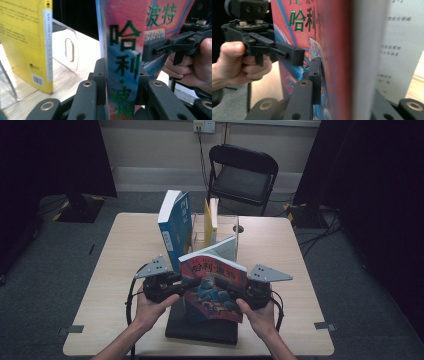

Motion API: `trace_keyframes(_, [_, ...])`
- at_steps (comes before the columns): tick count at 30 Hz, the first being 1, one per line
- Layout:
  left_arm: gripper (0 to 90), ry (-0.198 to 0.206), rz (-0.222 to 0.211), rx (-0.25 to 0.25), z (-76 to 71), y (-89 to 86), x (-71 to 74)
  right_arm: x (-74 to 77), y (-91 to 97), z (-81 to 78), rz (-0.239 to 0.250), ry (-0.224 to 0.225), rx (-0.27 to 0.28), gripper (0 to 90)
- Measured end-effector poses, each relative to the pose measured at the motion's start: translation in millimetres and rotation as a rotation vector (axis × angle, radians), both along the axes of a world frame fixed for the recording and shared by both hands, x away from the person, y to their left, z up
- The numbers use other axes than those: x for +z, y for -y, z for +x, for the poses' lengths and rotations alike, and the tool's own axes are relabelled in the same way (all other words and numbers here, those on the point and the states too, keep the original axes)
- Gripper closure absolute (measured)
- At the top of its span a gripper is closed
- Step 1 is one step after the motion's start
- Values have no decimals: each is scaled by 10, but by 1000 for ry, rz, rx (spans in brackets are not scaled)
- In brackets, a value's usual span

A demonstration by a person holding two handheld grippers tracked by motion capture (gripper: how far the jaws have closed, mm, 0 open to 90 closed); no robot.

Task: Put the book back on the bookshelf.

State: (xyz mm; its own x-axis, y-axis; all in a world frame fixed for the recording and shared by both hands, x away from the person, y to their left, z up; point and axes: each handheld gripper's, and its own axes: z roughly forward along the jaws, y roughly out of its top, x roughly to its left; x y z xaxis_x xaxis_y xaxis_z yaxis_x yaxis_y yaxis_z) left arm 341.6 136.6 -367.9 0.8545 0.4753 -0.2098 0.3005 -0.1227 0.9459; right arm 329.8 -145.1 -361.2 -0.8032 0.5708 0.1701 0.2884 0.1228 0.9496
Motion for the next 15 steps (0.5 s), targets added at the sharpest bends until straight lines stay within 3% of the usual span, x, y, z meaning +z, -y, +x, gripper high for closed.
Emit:
trace_keyframes(7, [567, 20, 3, -26, -52, 117, 10, 3, 99, -182, -50, 19, 21, 774])
trace_keyframes(9, [556, 18, 2, -29, -25, 137, 13, -1, 108, -204, -44, 13, 31, 786])
trace_keyframes(10, [557, 8, -7, -38, -9, 141, 17, 0, 117, -212, -54, 15, 26, 782])
trace_keyframes(15, [689, 44, 10, -76, -45, 136, 35, -43, 220, -203, -48, -5, -8, 717])
